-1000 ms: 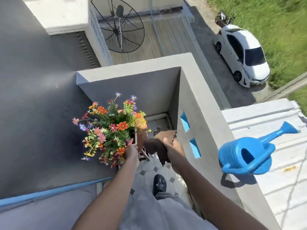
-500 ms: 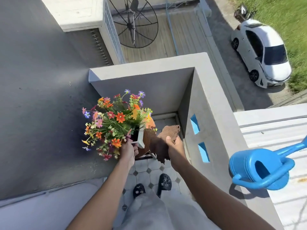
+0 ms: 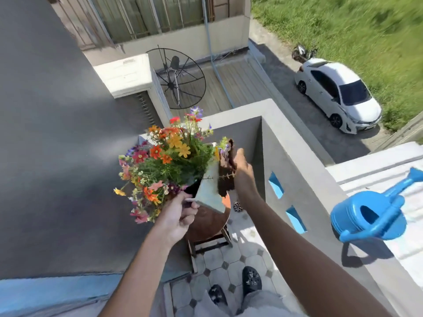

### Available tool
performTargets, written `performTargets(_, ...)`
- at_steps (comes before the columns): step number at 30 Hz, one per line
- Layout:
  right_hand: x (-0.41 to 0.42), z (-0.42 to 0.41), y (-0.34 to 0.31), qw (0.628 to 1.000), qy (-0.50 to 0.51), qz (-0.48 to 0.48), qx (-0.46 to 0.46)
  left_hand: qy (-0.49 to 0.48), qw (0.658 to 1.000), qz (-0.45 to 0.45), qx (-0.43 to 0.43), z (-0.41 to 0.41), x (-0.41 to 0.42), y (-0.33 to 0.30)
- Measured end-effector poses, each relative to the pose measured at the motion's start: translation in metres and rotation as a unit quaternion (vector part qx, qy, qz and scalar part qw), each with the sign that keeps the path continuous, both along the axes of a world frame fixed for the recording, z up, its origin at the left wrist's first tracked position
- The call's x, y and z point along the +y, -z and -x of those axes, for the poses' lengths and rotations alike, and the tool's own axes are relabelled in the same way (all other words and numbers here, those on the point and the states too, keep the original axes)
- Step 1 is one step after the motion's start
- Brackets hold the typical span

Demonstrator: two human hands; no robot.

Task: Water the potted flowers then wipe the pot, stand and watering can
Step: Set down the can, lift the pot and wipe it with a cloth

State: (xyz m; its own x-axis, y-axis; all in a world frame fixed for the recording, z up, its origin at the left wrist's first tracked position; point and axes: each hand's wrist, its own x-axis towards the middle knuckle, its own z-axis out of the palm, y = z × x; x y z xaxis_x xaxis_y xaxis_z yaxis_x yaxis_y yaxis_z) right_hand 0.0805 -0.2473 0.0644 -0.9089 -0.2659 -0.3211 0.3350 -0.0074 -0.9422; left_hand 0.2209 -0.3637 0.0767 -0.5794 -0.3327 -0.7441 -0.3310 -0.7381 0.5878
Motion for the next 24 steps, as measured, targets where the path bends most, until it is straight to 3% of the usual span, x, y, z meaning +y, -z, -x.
performTargets(3,-0.014,-0.002,-0.011,0.994,-0.017,-0.057,0.097,0.026,0.999,-0.005,0.029,-0.007,-0.006,-0.018)
performTargets(9,-0.027,-0.011,-0.032,0.979,-0.015,-0.112,0.171,0.055,0.996,0.032,0.055,-0.015,-0.013,-0.044)
performTargets(12,-0.032,-0.039,-0.034,0.963,-0.062,-0.092,0.247,0.021,0.997,0.024,0.065,-0.012,-0.018,-0.05)
performTargets(18,-0.031,-0.093,-0.025,0.95,-0.092,-0.062,0.29,-0.023,0.996,0.06,0.06,-0.008,-0.02,-0.055)
performTargets(24,-0.045,-0.025,-0.054,0.948,-0.007,-0.061,0.312,0.039,0.996,0.035,0.079,-0.018,-0.018,-0.069)
